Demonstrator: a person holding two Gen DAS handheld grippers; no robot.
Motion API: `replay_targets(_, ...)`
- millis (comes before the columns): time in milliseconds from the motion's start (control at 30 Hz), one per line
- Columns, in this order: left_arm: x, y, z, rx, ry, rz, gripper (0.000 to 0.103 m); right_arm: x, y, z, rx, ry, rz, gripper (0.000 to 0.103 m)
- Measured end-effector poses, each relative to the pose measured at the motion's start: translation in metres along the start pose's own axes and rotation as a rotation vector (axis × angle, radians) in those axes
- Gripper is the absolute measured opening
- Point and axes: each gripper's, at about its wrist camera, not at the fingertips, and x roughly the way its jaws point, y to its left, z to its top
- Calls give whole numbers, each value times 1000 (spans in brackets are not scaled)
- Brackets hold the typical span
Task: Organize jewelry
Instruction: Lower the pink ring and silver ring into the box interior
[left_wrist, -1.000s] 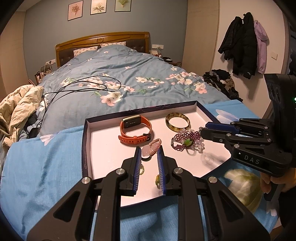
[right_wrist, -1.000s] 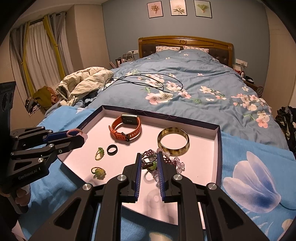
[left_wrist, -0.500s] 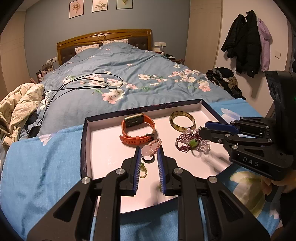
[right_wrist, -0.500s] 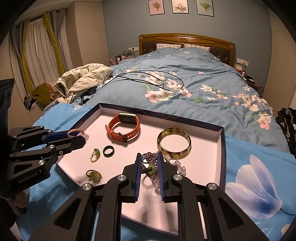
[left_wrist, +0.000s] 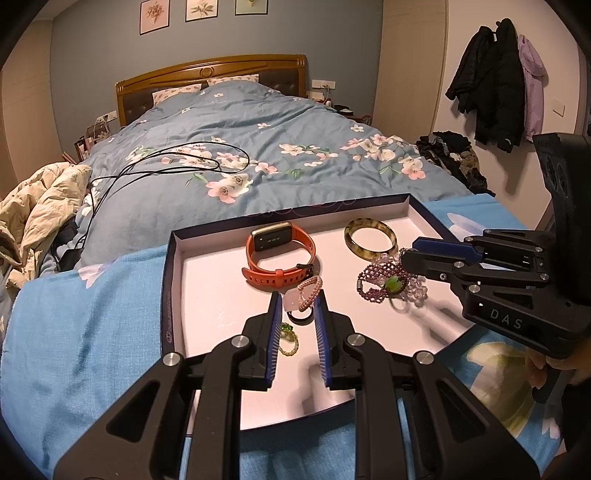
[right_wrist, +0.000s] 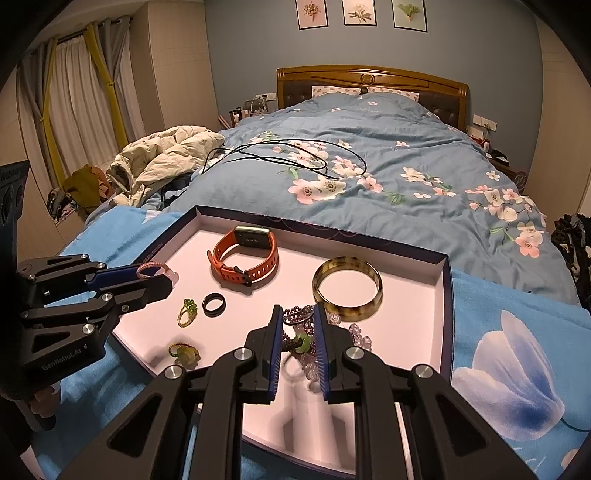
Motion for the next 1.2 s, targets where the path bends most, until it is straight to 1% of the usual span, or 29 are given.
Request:
replay_targets(333, 2, 0, 0, 0, 2, 4, 18, 1, 0, 1, 0, 1, -2, 15)
replay_targets(700, 14, 3, 0, 0, 21, 23, 18, 2, 1, 2, 3, 5, 0, 15)
replay_targets(1200, 20, 2, -1, 0, 32, 30, 18, 15, -4, 3, 8, 19, 5, 15)
